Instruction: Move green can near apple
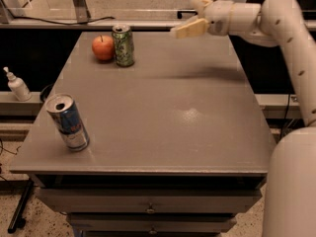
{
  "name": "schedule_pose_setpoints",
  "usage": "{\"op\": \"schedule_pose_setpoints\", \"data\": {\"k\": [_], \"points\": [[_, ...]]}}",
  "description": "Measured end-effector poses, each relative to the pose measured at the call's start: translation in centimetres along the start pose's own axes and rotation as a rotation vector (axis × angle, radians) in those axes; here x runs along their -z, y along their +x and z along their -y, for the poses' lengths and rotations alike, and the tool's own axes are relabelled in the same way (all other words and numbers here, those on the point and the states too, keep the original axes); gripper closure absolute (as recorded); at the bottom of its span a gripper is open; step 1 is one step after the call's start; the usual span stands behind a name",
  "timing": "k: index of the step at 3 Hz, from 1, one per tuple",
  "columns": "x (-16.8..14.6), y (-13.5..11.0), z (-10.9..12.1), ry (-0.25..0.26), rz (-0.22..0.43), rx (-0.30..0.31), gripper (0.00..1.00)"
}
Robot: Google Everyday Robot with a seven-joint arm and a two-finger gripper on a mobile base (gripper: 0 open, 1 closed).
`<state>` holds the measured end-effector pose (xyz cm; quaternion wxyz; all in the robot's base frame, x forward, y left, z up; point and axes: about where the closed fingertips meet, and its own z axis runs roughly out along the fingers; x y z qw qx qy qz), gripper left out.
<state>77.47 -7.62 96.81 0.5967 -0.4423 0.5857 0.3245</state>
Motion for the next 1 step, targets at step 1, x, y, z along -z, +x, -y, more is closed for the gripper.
{"op": "schedule_pose_setpoints", "data": {"k": [1], "points": [[0.71, 0.0, 0.24, 0.009, -0.001, 0.001, 0.0]]}}
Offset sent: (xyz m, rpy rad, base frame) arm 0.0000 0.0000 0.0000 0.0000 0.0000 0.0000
